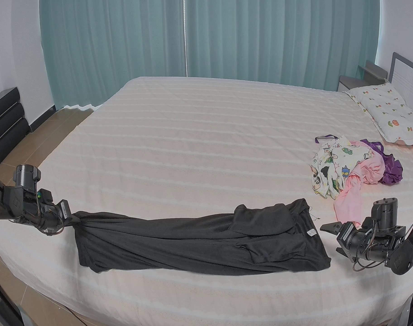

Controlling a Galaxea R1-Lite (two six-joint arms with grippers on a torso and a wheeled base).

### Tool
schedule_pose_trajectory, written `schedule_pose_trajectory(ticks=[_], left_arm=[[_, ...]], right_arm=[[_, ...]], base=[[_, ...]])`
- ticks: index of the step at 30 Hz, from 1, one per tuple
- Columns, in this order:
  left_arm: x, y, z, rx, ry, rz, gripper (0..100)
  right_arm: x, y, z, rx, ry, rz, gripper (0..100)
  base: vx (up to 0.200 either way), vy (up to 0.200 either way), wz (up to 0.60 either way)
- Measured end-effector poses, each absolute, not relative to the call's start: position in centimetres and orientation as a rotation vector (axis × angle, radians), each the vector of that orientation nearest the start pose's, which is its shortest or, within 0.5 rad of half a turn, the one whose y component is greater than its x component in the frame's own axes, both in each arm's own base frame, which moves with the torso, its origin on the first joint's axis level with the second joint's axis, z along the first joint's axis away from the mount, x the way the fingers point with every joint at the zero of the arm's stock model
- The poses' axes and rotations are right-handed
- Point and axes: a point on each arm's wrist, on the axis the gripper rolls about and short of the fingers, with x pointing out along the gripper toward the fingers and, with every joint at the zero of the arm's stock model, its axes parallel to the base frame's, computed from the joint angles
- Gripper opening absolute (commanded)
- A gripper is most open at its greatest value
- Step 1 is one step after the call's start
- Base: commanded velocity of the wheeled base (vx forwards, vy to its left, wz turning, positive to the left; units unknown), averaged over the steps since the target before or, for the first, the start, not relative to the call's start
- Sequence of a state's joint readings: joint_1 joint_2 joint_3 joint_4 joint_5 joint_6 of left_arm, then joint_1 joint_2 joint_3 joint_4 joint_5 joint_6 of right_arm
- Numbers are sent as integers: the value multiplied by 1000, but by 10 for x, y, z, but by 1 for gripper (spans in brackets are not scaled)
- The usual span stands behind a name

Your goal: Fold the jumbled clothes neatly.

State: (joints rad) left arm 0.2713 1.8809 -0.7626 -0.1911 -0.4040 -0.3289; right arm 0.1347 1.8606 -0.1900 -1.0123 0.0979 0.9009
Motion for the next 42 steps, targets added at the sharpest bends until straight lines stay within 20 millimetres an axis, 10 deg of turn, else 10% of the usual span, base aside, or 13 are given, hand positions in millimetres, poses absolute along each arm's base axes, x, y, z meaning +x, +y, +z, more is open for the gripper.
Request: schedule_pose_trajectory(ticks=[27, 42], left_arm=[[268, 150, 136, -809, 858, 52, 0], [273, 117, 132, -755, 931, 12, 0]], right_arm=[[222, 32, 44, 852, 709, -88, 100], [222, 32, 44, 852, 709, -89, 100]], base=[[0, 0, 0], [-53, 0, 0]])
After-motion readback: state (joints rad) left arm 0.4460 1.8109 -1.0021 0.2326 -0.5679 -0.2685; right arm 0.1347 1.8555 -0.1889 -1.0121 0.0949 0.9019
